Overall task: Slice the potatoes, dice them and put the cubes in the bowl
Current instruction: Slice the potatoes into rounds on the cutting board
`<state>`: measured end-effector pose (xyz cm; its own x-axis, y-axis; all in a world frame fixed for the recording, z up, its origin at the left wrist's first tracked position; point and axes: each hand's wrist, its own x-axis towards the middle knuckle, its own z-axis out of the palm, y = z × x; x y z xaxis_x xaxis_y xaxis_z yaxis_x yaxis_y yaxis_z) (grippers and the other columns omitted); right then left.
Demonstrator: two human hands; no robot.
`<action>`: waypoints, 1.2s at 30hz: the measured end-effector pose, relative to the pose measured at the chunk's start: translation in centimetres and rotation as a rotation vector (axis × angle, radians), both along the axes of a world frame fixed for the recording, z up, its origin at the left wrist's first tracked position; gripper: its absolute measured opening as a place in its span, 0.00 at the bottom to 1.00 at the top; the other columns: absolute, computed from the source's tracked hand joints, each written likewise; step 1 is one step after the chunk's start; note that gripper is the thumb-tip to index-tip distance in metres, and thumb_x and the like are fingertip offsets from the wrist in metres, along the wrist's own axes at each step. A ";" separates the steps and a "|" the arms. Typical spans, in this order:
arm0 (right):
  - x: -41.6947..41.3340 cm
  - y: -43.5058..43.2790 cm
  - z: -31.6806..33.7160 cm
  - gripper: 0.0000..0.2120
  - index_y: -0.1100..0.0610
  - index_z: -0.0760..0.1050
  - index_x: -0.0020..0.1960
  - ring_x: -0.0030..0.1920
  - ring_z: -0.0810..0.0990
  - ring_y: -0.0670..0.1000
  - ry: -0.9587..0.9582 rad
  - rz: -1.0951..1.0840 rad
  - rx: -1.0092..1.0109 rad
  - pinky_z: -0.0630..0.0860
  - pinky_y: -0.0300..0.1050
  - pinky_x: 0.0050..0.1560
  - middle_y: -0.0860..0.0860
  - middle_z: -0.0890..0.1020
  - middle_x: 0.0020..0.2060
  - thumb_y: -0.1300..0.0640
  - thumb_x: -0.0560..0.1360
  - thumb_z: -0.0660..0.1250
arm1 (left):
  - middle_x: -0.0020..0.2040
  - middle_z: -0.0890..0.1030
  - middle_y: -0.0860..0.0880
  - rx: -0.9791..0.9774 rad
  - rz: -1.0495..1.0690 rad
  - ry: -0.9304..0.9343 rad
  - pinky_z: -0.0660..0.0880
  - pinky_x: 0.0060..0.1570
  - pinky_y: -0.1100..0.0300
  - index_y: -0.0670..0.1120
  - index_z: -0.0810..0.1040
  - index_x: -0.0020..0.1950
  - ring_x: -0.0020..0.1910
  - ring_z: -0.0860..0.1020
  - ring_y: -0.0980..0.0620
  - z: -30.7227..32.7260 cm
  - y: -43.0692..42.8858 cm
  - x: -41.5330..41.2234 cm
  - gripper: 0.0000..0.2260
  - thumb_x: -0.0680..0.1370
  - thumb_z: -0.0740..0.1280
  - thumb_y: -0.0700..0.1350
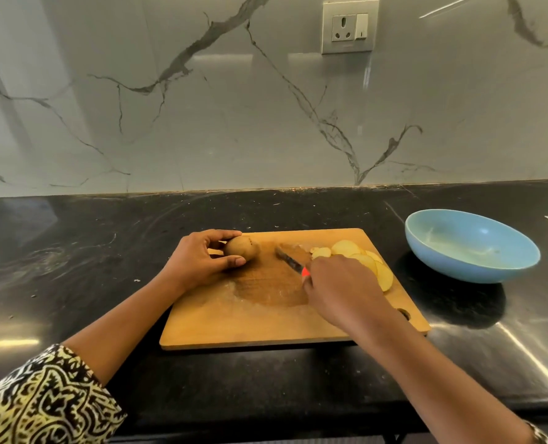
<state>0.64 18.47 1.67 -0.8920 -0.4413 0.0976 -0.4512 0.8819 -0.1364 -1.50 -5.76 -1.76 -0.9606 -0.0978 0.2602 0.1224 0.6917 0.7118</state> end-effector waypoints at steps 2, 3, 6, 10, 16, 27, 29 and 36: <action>-0.3 0.1 0.1 0.12 0.53 0.74 0.58 0.42 0.74 0.49 0.040 -0.051 -0.048 0.67 0.43 0.38 0.48 0.74 0.41 0.52 0.82 0.55 | 0.55 0.79 0.55 0.006 -0.003 -0.003 0.72 0.49 0.68 0.53 0.76 0.63 0.50 0.77 0.62 0.0 0.1 0.1 0.24 0.68 0.76 0.48; -0.4 0.0 0.1 0.13 0.53 0.75 0.59 0.41 0.74 0.48 0.062 -0.060 -0.081 0.67 0.42 0.36 0.48 0.74 0.41 0.51 0.82 0.54 | 0.54 0.79 0.55 0.008 -0.003 -0.005 0.71 0.49 0.69 0.54 0.76 0.63 0.50 0.77 0.62 0.0 0.1 0.1 0.24 0.68 0.76 0.48; -0.4 -0.9 0.0 0.14 0.52 0.75 0.60 0.36 0.71 0.47 0.111 -0.028 -0.162 0.62 0.40 0.29 0.47 0.74 0.38 0.50 0.82 0.54 | 0.53 0.79 0.57 0.007 -0.001 -0.002 0.71 0.46 0.72 0.54 0.77 0.63 0.49 0.77 0.63 0.0 0.1 0.2 0.24 0.68 0.76 0.49; -0.5 -2.2 -0.1 0.14 0.53 0.75 0.61 0.40 0.73 0.48 0.100 0.016 -0.191 0.66 0.42 0.34 0.48 0.76 0.41 0.51 0.82 0.56 | 0.53 0.79 0.58 -0.001 0.011 0.001 0.71 0.46 0.72 0.54 0.77 0.62 0.50 0.77 0.62 0.0 0.0 0.1 0.24 0.67 0.76 0.50; -1.3 -2.8 -0.5 0.14 0.54 0.76 0.60 0.40 0.74 0.49 0.054 0.026 -0.205 0.68 0.42 0.36 0.48 0.76 0.41 0.50 0.81 0.57 | 0.51 0.80 0.58 -0.009 0.030 0.002 0.69 0.49 0.70 0.53 0.78 0.61 0.52 0.76 0.60 0.0 0.0 0.0 0.24 0.66 0.77 0.50; -3.1 -3.8 -0.6 0.15 0.54 0.77 0.61 0.39 0.76 0.48 0.026 0.033 -0.216 0.70 0.40 0.34 0.49 0.79 0.42 0.50 0.81 0.57 | 0.55 0.82 0.54 -0.055 0.040 0.013 0.70 0.55 0.64 0.51 0.79 0.62 0.54 0.76 0.60 -0.1 0.0 -0.1 0.25 0.66 0.77 0.51; -3.3 -3.9 -0.3 0.14 0.55 0.78 0.60 0.39 0.75 0.48 0.021 0.017 -0.194 0.70 0.41 0.34 0.49 0.77 0.41 0.51 0.81 0.58 | 0.54 0.82 0.54 -0.062 0.042 0.022 0.70 0.55 0.64 0.51 0.79 0.62 0.54 0.76 0.59 0.0 0.1 0.0 0.25 0.66 0.77 0.51; -3.3 -6.1 0.1 0.10 0.57 0.75 0.59 0.44 0.73 0.52 -0.073 0.010 -0.063 0.68 0.44 0.41 0.53 0.79 0.50 0.55 0.80 0.60 | 0.56 0.82 0.53 -0.105 0.049 0.066 0.70 0.55 0.66 0.51 0.78 0.62 0.54 0.76 0.61 0.0 0.6 0.2 0.25 0.67 0.77 0.50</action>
